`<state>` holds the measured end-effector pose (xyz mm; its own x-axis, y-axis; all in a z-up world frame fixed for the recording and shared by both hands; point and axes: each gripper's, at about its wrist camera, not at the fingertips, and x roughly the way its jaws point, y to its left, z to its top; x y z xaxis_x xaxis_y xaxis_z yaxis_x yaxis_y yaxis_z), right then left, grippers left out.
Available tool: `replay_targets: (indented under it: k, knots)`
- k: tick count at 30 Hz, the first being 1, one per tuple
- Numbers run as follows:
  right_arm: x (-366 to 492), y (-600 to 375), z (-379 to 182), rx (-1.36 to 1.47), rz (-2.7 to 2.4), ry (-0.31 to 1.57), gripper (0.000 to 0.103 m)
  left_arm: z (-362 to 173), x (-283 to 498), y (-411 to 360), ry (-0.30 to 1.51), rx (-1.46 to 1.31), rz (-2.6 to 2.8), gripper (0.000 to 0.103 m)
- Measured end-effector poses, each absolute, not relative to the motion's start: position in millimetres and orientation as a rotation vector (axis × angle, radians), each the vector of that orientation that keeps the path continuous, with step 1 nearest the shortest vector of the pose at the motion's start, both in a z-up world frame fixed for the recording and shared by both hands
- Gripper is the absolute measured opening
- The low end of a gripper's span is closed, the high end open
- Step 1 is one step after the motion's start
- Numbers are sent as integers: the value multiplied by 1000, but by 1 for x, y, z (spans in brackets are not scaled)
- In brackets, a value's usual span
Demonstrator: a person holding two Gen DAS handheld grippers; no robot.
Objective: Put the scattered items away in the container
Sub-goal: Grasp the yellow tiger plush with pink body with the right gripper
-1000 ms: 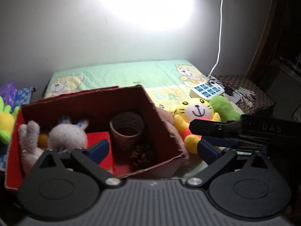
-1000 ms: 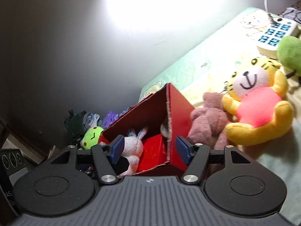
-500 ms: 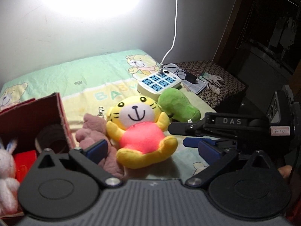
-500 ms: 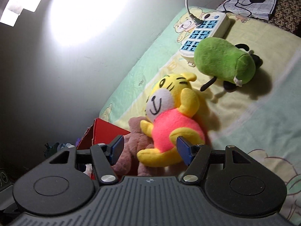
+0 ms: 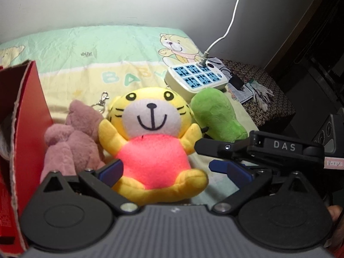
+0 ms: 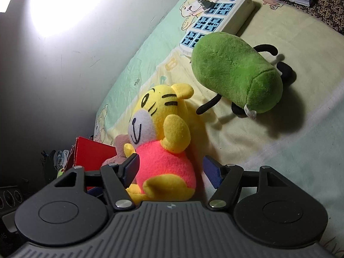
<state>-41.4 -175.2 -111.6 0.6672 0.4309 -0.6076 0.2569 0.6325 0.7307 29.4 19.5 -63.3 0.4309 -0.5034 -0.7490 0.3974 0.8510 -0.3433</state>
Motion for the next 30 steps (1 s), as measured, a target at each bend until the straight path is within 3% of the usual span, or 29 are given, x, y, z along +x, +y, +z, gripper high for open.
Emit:
replay_targets:
  k: [18, 21, 25, 30]
  knots:
    - [30, -173, -133, 900, 336, 992, 71, -102, 66, 1, 1044, -138, -475, 102]
    - [39, -168, -138, 890, 367, 1012, 68, -107, 67, -5, 1044, -102, -458, 102]
    - [42, -170, -137, 870, 406, 1015, 55, -107, 65, -8, 1036, -98, -447, 102]
    - [34, -182, -135, 905, 425, 1027, 50, -102, 58, -14, 1030, -100, -467, 100]
